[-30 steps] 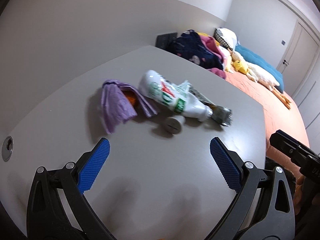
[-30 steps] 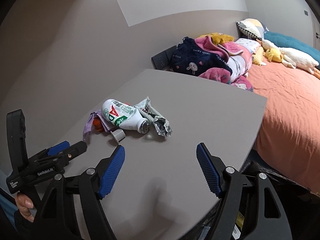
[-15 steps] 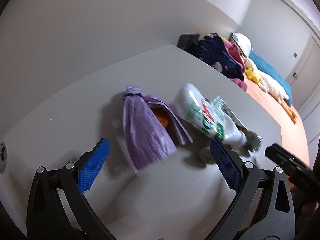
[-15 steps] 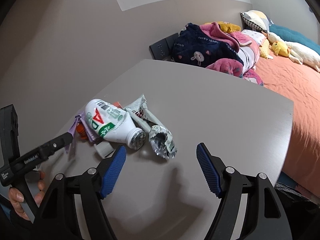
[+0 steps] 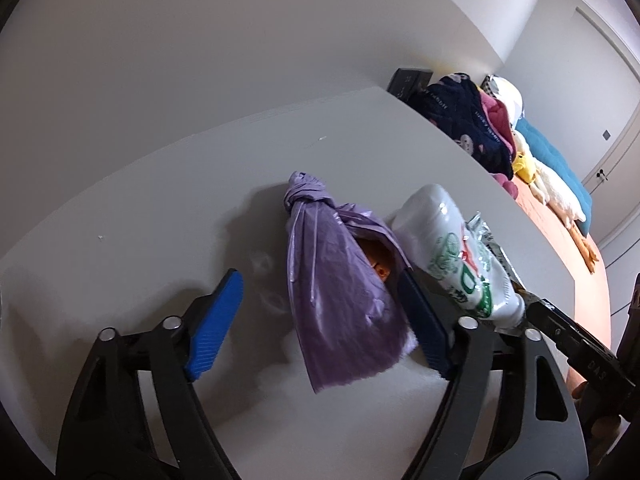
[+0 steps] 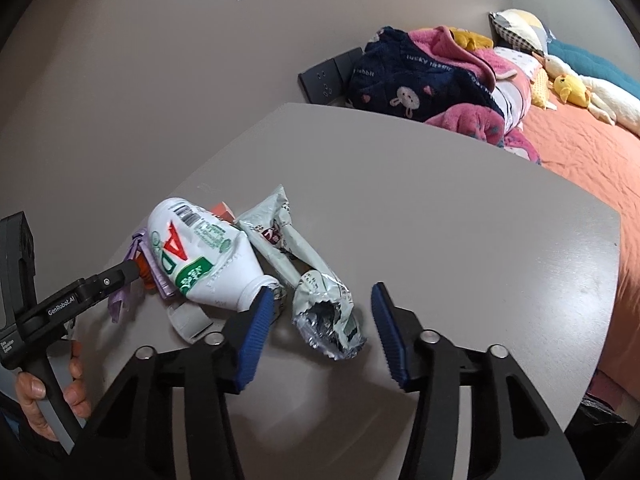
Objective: Collect trash
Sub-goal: 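Grasp the purple plastic bag with the left tool while the right tool grasps the silver foil wrapper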
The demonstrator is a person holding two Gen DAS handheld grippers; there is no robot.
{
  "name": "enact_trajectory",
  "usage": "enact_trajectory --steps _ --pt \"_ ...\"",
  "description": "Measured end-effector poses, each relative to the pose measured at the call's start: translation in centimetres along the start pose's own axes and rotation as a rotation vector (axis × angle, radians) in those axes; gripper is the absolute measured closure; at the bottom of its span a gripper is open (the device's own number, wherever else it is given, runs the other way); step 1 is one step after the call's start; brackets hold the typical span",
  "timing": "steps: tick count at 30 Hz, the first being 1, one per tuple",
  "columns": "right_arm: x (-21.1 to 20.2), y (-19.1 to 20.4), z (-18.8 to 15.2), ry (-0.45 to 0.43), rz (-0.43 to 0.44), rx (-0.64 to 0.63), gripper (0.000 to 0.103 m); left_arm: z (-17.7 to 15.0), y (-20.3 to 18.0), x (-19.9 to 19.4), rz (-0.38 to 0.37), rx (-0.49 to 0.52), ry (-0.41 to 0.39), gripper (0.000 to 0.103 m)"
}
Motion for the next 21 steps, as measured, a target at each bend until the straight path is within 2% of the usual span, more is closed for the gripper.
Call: enact_trajectory --steps 1,4,5,6,7,9,12,18,21 --pt "0.2 -0.1 0.0 0.008 0.0 0.006 0.058 0.0 0.1 0.2 0.0 -0.005 0.007 0.034" --pt "0.9 -0.5 0.0 0.034 0.006 0.024 0.067 0.0 0.2 0.4 -0.025 -0.019 0.014 0.05" --pt "0.9 -0.6 0.0 0.032 0.006 0.025 0.071 0.0 0.2 0.4 -0.024 -0.021 0.013 0.062" --pt "0.9 -0.6 -0.1 0.032 0.004 0.024 0.074 0.0 0.2 0.5 -0.016 -0.021 0.015 0.068" --pt "1.0 -0.6 -0.2 0.036 0.006 0.023 0.077 0.0 0.3 0.5 -0.013 -0.023 0.013 0.07" --pt "0.9 -0.7 -0.2 0.032 0.003 0.02 0.08 -0.1 0.3 0.6 -0.016 -0.028 0.015 0.083" --pt "0.7 -0.5 -0.3 0.016 -0.011 0.003 0.086 0.0 0.4 0.2 -0.014 -0.03 -0.007 0.09" --pt "-0.5 0.2 -0.3 -0.016 -0.016 -0.028 0.087 0.6 0.5 -1.8 0.01 -0.025 -0.093 0.1" --pt "-1.2 0.4 -0.2 -0.027 -0.011 -0.028 0.087 1.0 0.5 -2.8 0.015 -0.03 -0.134 0.102"
Point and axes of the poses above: each gripper's, at about its wrist camera, not at the fingertips, and x roughly the way its jaws point, y to its left, z to its top, the point moved 4 cm from there along x, roughly the way its jaws point, and after that the axes turned 1 degree about -y, right-handed, at the moved point
